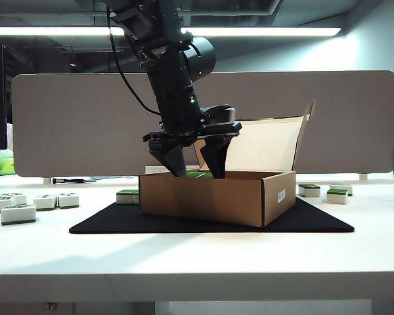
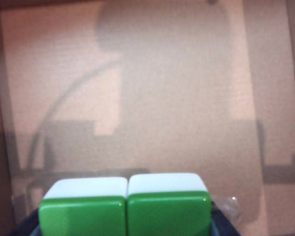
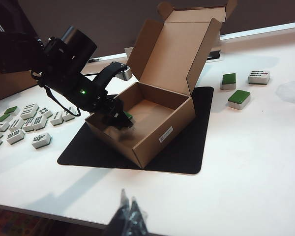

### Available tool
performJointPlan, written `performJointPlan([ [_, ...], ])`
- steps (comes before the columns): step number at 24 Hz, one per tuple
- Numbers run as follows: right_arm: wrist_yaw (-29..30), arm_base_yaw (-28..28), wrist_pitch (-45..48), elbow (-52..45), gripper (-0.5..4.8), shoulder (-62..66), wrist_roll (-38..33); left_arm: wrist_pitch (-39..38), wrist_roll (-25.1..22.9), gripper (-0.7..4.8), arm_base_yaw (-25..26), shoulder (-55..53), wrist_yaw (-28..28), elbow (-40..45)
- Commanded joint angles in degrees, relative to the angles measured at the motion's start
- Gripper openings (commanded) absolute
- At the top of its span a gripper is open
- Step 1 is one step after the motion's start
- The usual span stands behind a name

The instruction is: Pick up four mahjong tiles and put them into the paper box.

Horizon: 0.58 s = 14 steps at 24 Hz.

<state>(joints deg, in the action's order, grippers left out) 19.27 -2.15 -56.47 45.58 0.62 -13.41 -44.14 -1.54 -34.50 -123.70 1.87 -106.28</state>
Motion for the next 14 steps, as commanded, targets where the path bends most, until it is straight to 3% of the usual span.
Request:
performJointPlan([
  [1,0.0,0.0,0.5,0.2,-0.01,-0.7,0.2,-0.1,-0.2,2.68,-0.1,-0.1,-0.2,-0.3],
  [14,0.0,0.0,0.5,0.2,-0.01,-0.7,0.2,-1.2,-0.2,2.68,-0.1,-3.0,-0.1,-0.3],
])
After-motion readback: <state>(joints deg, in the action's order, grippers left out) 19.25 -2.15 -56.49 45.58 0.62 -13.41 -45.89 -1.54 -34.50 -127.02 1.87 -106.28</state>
